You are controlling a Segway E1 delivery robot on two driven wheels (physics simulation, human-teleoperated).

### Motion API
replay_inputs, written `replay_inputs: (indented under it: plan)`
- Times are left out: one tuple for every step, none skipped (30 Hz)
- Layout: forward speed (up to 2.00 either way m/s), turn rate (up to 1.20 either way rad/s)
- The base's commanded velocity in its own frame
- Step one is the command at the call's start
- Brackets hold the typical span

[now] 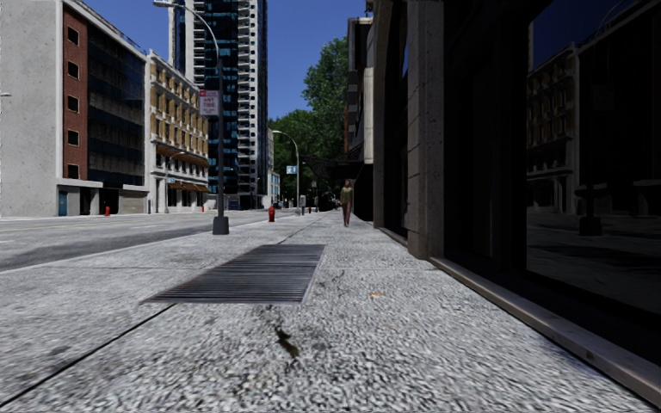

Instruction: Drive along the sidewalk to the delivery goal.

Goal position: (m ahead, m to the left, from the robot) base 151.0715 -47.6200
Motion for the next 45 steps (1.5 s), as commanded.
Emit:
replay_inputs:
  plan:
    - [1.99, 0.27]
    - [1.99, 0.27]
    - [1.99, 0.3]
    - [1.99, 0.36]
    - [1.99, 0.39]
    - [1.99, 0.4]
    - [1.99, 0.4]
    - [2.0, 0.42]
    - [2.0, 0.42]
    - [2.0, 0.43]
    - [2.0, 0.43]
    - [2.0, 0.43]
    - [2.0, 0.43]
    - [2.0, 0.43]
    - [2.0, 0.43]
    - [2.0, 0.43]
    - [2.0, 0.43]
    - [2.0, 0.43]
    - [2.0, 0.43]
    - [2.0, 0.43]
    - [2.0, 0.35]
    - [2.0, 0.26]
    - [2.0, 0.19]
    - [2.0, 0.13]
    - [2.0, 0.13]
    - [2.0, 0.05]
    - [2.0, 0.0]
    - [2.0, 0.0]
    - [2.0, 0.0]
    - [2.0, 0.0]
    - [2.0, 0.0]
    - [2.0, 0.0]
    - [2.0, 0.0]
    - [2.0, 0.0]
    - [2.0, 0.0]
    - [2.0, 0.0]
    - [2.0, 0.0]
    - [2.0, 0.0]
    - [2.0, 0.0]
    - [2.0, 0.0]
    - [2.0, 0.0]
    - [2.0, 0.02]
    - [2.0, 0.2]
    - [2.0, 0.2]
    - [2.0, 0.28]
